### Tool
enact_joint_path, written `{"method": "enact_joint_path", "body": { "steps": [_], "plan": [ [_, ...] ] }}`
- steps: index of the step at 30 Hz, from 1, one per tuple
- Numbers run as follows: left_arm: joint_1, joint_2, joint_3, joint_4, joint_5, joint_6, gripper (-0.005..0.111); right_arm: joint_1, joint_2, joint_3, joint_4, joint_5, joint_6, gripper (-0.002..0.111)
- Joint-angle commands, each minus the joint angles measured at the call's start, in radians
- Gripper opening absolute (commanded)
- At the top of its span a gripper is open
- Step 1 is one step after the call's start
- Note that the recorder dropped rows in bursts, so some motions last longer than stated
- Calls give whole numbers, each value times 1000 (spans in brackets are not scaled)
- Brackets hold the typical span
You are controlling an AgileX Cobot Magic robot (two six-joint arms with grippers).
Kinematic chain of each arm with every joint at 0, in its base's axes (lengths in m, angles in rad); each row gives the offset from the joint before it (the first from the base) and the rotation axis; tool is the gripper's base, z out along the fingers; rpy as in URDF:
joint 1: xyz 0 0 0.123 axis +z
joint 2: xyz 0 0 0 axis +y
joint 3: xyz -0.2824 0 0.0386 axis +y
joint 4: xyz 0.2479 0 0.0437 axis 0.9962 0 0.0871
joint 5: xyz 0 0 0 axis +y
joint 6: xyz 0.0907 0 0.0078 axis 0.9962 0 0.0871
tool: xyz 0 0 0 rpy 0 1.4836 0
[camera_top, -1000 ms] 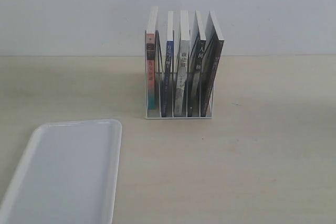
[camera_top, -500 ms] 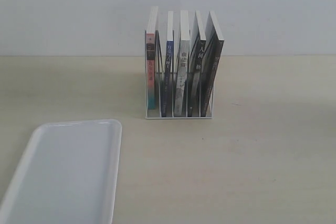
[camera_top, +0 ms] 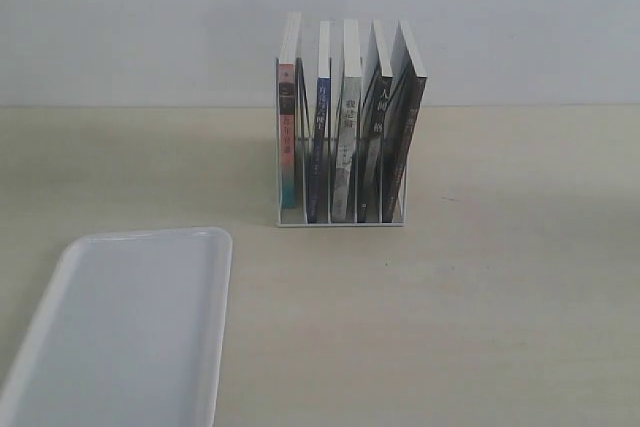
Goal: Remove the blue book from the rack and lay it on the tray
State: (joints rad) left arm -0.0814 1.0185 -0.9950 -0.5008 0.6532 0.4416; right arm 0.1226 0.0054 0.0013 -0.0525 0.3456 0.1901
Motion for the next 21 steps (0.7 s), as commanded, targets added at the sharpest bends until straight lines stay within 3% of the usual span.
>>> {"method": "enact_joint_path", "body": {
  "steps": [1, 4, 7, 8, 11, 14, 21],
  "plan": [
    [1, 135, -4, 25, -14, 8, 13, -1, -5, -1, -5, -12, -6, 1],
    [-1, 220, -4, -43, -32, 24, 37, -1, -5, -1, -5, -12, -6, 1],
    [-1, 299, -4, -186, -56, 190, 69, -1, -5, -1, -5, -12, -6, 1],
    [-1, 324, -4, -271, -56, 247, 74, -1, -5, -1, -5, -12, -6, 1],
    [-6, 394, -4, -530, -24, 473, 74, -1, -5, -1, -5, -12, -6, 1],
    [-58, 461, -9, -668, -67, 598, 73, -1, -5, -1, -5, -12, -6, 1],
    [-213, 596, -161, -623, -214, 629, 73, -1, -5, -1, -5, -12, -6, 1]
  ]
}}
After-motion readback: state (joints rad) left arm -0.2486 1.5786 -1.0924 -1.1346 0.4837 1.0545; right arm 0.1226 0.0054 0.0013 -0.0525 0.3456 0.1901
